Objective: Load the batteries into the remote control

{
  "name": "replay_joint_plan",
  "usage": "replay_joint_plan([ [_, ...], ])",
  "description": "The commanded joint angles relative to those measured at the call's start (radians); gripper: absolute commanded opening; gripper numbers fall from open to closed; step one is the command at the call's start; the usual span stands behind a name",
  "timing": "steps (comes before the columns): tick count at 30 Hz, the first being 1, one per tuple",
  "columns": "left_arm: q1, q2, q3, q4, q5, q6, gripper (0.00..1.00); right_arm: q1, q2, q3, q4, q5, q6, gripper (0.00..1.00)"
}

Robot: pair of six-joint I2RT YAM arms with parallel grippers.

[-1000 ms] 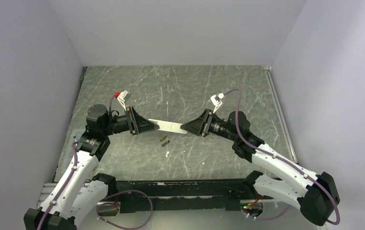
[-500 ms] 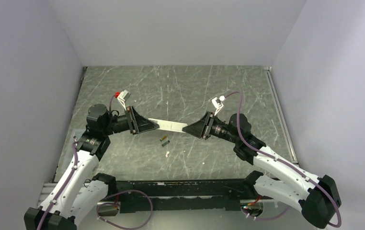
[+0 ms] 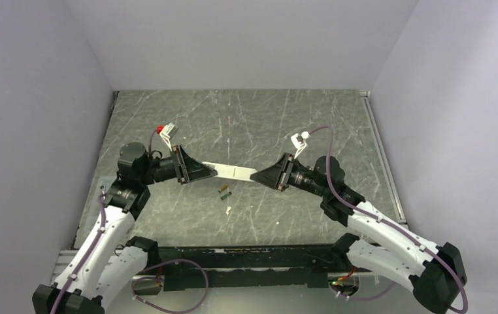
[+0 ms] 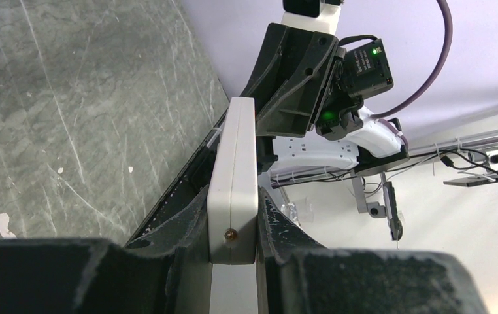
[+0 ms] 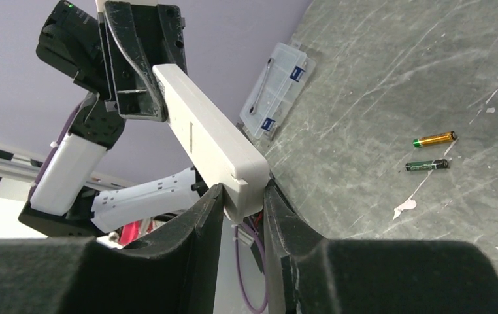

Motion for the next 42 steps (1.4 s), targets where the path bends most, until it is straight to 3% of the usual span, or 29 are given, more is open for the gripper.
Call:
replay_joint_plan([
  [1,0.006,-0.006,0.032,0.006,-0.050,0.027,0.00,0.009,-0.050,-0.003,0.025,-0.004,-0.020,0.00],
  [25,0.006,0.001,0.020,0.006,-0.059,0.028,0.00,0.009,-0.090,-0.012,0.024,0.002,-0.039,0.00],
  [42,0.006,0.050,0.032,-0.127,-0.129,0.105,0.00,0.008,-0.128,0.044,-0.126,0.061,-0.134,0.00],
])
